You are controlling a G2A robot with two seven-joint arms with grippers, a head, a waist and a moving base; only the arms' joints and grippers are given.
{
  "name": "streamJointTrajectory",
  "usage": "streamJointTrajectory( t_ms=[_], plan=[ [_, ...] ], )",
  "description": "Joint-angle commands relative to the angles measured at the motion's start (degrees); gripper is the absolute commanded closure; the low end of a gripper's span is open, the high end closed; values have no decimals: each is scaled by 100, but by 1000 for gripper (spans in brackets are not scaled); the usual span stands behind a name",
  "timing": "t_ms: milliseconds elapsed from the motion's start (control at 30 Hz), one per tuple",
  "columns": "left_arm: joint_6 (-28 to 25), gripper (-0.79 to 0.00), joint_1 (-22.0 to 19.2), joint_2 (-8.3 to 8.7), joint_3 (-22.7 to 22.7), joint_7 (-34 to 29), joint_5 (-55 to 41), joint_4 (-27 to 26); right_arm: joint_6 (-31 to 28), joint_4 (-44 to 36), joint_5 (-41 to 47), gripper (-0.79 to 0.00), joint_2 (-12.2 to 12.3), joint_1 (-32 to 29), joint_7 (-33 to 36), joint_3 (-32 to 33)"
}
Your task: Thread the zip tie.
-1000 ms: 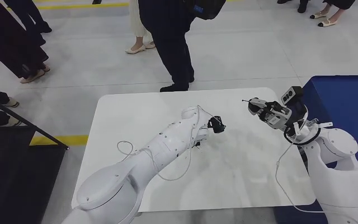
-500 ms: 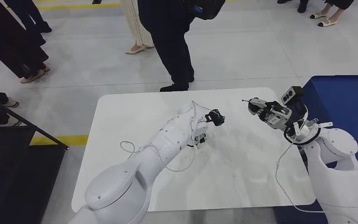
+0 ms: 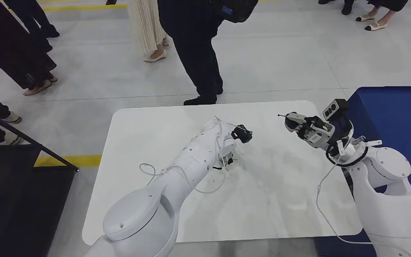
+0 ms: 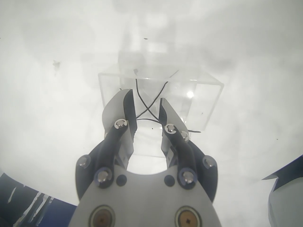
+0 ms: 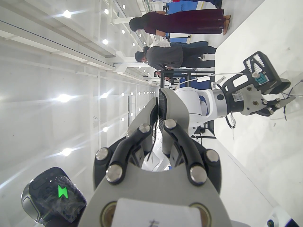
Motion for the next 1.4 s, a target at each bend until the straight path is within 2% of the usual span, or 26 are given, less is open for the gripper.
streamJointTrajectory(
  t_ms=[0,167,433,667,800,833,900,1100,1367],
  plan=[
    [26,-179,-8,-11,-33,96,-32,65,0,0,0,0,0,0,0,0],
    [213,-179,-32,-30,-93,312,-32,215,0,0,0,0,0,0,0,0],
    [131,-185,-31,-64,-143,332,-23,304,0,0,0,0,0,0,0,0],
    [88,-154,-26,-90,-187,293,-26,369,0,0,0,0,0,0,0,0],
    [78,-62,-25,-107,-208,247,-22,387,0,0,0,0,0,0,0,0],
    [75,0,-24,-110,-213,241,-22,390,0,0,0,0,0,0,0,0],
    [71,0,-26,-118,-225,229,-23,392,0,0,0,0,0,0,0,0],
    [49,0,-56,-141,-242,197,24,295,0,0,0,0,0,0,0,0],
    [281,0,-113,-166,-237,-25,191,-149,0,0,0,0,0,0,0,0]
  ],
)
